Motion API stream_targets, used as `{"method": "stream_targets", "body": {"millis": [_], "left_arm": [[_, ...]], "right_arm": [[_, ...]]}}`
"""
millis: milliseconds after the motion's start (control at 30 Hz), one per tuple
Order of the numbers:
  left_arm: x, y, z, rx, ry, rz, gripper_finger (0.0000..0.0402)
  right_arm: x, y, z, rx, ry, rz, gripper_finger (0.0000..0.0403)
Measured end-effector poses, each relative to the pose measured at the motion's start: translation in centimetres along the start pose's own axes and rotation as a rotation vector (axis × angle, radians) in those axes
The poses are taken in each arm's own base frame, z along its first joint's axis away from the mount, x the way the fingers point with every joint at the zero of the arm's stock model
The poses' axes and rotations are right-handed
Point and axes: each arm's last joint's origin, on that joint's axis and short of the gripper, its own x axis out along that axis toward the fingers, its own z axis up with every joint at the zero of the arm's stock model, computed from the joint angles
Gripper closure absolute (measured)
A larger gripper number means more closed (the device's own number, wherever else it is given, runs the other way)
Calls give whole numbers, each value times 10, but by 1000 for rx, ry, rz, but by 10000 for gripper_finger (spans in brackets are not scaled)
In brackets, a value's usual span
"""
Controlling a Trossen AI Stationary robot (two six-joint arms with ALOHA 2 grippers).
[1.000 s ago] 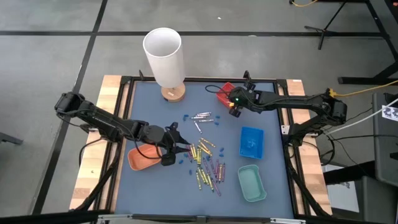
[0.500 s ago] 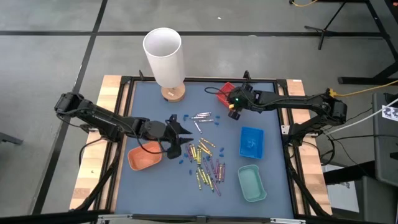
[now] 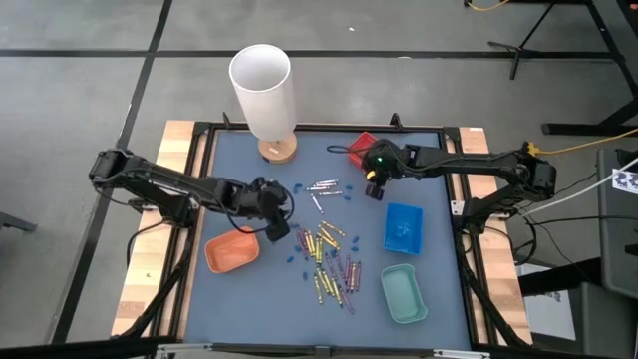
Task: Sort crayons
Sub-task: Put the violet crayon into the orange bin
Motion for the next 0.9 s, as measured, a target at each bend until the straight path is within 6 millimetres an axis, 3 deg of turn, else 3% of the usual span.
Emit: {"method": "stream_targets", "body": {"millis": [467, 900], "left_arm": [[43, -5, -23, 32, 171, 86, 278], [74, -11, -43, -13, 344, 73, 278]], "right_arm": [[-1, 8, 10, 23, -106, 118, 292], [-10, 52, 25, -90, -253, 204, 292]]}}
